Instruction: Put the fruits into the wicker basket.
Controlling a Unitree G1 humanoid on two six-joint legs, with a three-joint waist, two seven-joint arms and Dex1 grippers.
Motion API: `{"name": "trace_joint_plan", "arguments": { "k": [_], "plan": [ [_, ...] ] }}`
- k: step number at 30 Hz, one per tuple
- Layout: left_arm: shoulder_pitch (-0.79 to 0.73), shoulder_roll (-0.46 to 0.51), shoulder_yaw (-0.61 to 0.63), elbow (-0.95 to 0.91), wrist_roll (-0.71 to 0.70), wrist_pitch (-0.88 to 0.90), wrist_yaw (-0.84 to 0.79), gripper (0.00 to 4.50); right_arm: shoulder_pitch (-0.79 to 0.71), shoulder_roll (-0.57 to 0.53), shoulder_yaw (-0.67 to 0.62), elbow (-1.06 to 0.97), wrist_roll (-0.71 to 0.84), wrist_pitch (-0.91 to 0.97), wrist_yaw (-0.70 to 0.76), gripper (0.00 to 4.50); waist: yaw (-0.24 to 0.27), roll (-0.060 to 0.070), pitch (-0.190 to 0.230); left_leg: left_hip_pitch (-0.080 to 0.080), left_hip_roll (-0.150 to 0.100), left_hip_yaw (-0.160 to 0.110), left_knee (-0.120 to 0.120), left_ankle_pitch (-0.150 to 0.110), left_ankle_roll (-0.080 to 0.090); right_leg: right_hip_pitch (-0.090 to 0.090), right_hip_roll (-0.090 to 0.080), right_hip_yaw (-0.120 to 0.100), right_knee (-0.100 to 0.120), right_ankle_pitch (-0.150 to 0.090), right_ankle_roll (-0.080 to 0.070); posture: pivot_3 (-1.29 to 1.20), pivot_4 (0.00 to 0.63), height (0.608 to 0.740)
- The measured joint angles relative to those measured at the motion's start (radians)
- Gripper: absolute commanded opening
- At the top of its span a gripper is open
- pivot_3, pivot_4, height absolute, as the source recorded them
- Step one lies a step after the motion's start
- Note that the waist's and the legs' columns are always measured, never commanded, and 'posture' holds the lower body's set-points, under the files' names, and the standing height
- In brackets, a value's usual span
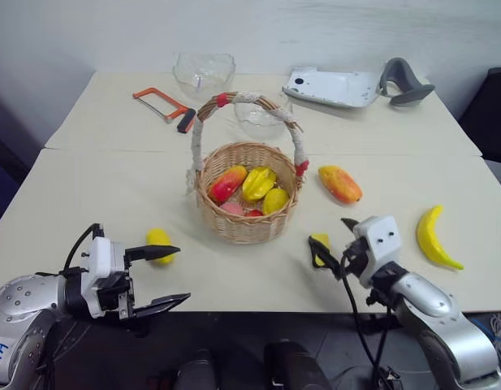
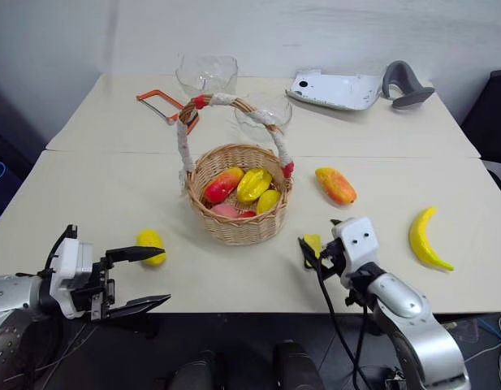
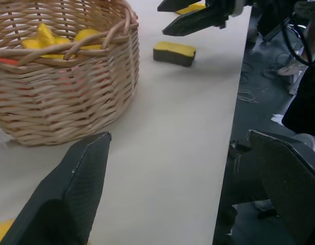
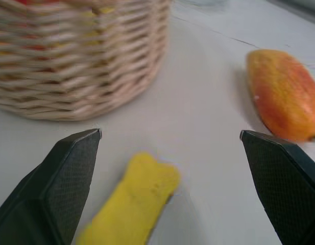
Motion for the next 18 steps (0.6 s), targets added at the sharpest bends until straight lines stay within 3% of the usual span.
{"name": "trace_joint_plan", "arguments": {
  "k": [4, 7, 16, 18],
  "plan": [
    [-0.058, 0.003, -0.015, 0.0, 0.0, 0.001, 0.005, 4.5, -0.001, 0.033, 0.019, 0.036, -0.025, 0.023, -0.012, 4.45, 0.003, -0.002, -0.002, 0.002, 0.0, 0.001, 0.0, -0.001, 0.002, 0.002, 0.0, 0.0, 0.0, 0.0, 0.0, 0.0, 0.15, 0.74],
    [-0.08, 0.005, -0.02, 0.0, -0.001, 0.007, 0.012, 4.5, -0.003, 0.087, 0.001, 0.055, 0.035, 0.063, 0.02, 3.92, 0.001, -0.006, -0.005, 0.002, 0.001, 0.0, 0.0, -0.001, 0.002, 0.002, 0.001, 0.0, 0.0, 0.0, 0.0, 0.0, 0.15, 0.74],
    [-0.116, 0.006, -0.05, 0.018, 0.017, -0.005, 0.003, 4.5, 0.008, 0.097, -0.078, 0.093, 0.172, 0.145, 0.138, 0.97, 0.01, -0.009, -0.007, 0.002, 0.001, 0.0, -0.001, -0.002, 0.003, 0.003, 0.0, -0.001, -0.001, 0.0, 0.0, 0.0, 0.15, 0.74],
    [-0.13, 0.006, -0.055, 0.034, 0.022, -0.018, -0.001, 4.5, 0.035, 0.085, -0.107, 0.095, 0.202, 0.108, 0.2, 0.69, 0.009, -0.007, -0.006, 0.001, 0.001, 0.0, -0.001, -0.002, 0.003, 0.002, 0.001, -0.001, -0.002, 0.0, 0.0, 0.0, 0.15, 0.74]
  ]
}}
